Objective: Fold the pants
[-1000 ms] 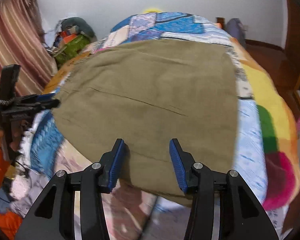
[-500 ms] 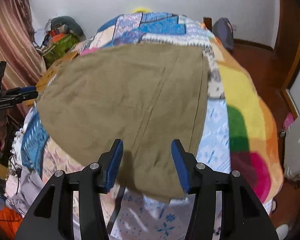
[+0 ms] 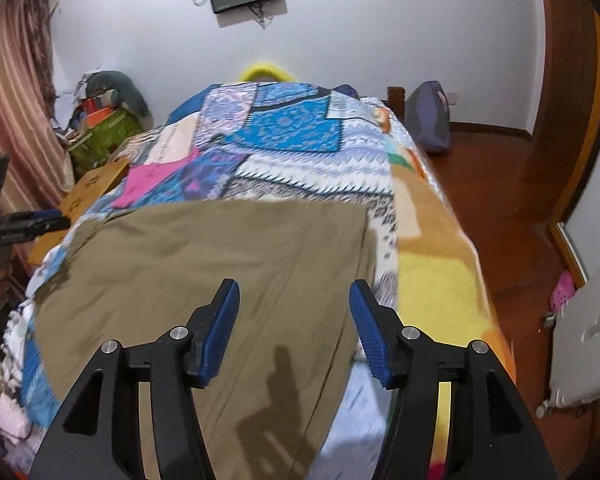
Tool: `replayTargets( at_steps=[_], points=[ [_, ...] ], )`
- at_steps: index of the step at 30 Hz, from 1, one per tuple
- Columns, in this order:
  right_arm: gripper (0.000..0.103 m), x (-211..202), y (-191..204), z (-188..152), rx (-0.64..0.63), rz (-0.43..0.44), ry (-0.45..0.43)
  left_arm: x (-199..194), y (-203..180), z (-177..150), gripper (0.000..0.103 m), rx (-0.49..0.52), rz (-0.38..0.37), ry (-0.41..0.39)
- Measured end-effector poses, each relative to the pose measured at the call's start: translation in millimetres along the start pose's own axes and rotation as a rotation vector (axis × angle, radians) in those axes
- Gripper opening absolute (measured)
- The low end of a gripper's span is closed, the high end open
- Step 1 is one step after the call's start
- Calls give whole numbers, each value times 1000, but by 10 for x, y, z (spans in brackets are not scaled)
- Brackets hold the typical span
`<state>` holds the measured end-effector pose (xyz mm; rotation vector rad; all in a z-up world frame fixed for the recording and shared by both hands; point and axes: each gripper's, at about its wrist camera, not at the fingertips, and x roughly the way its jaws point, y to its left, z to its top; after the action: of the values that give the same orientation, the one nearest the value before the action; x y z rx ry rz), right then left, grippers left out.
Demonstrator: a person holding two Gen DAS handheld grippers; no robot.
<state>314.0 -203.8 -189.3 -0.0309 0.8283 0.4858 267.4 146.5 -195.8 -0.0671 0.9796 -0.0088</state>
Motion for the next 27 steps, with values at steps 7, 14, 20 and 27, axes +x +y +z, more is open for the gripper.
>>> replayTargets(
  at_steps=[7,14,20,27],
  points=[
    [54,598,-275,309,14,-12,39,378,36,19,69,-16,-22,63],
    [47,1247,-547,420,78,-10,120,444,151,-4,71,-78,-39,40],
    [14,1364,-491,355,-17,-67,134,537,237,-32,71,-115,-2,48],
    [12,1377,-499,418,-20,-96,182,509,213,2,72,-97,40,58]
  ],
)
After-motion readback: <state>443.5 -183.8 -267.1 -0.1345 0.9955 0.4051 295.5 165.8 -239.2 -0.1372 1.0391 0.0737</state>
